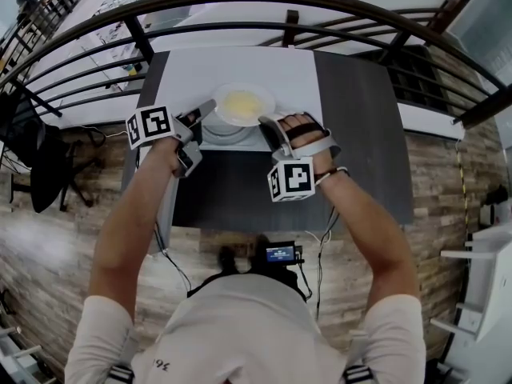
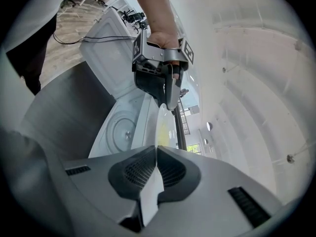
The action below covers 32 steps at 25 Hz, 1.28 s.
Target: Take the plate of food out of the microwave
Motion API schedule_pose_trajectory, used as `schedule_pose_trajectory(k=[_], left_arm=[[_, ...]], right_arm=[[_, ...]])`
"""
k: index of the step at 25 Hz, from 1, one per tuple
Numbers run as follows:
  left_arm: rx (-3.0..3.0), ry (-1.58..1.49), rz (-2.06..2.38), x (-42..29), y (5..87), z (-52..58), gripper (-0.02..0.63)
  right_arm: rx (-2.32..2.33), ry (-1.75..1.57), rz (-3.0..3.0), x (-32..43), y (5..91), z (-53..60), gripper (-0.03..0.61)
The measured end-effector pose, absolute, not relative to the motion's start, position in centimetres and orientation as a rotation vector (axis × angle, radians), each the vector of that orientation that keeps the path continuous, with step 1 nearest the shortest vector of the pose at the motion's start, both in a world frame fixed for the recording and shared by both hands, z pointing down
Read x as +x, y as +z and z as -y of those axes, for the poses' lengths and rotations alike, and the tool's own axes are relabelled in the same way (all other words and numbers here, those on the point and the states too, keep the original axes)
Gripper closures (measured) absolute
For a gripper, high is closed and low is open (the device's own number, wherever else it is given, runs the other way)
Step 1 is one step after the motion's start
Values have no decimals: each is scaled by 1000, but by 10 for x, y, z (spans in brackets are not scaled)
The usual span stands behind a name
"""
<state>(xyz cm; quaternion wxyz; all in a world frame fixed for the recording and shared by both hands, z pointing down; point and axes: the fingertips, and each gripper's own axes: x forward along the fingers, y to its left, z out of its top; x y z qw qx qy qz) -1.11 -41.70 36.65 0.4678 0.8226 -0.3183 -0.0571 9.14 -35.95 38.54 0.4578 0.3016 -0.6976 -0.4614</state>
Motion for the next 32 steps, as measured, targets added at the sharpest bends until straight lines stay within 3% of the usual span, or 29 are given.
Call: schedule_pose_trajectory(k=[32], left_arm=[[2127,-245,727,-8,345,305,512]], right_arm=[[517,-962,1580,98,406,403,563]])
